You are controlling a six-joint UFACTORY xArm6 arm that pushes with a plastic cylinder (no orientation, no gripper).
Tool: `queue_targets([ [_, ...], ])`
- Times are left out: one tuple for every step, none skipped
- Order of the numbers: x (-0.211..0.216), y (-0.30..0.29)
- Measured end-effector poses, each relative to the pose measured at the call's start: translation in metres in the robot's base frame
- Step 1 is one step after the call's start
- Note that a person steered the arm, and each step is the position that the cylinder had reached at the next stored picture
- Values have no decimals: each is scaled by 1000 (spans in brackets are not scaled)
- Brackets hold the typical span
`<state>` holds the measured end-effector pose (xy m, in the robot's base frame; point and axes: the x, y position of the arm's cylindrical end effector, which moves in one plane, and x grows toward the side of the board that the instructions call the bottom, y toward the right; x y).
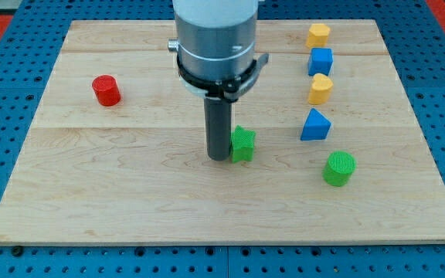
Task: Move the green star to the center
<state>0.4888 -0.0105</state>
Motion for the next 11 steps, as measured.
queue_targets([
  [38, -22],
  [39, 7],
  [20, 65],
  [11, 64],
  [-1, 29],
  [-18, 26],
  [-19, 38],
  [2, 10],
  [2, 6],
  [-11, 5],
  [-14, -26],
])
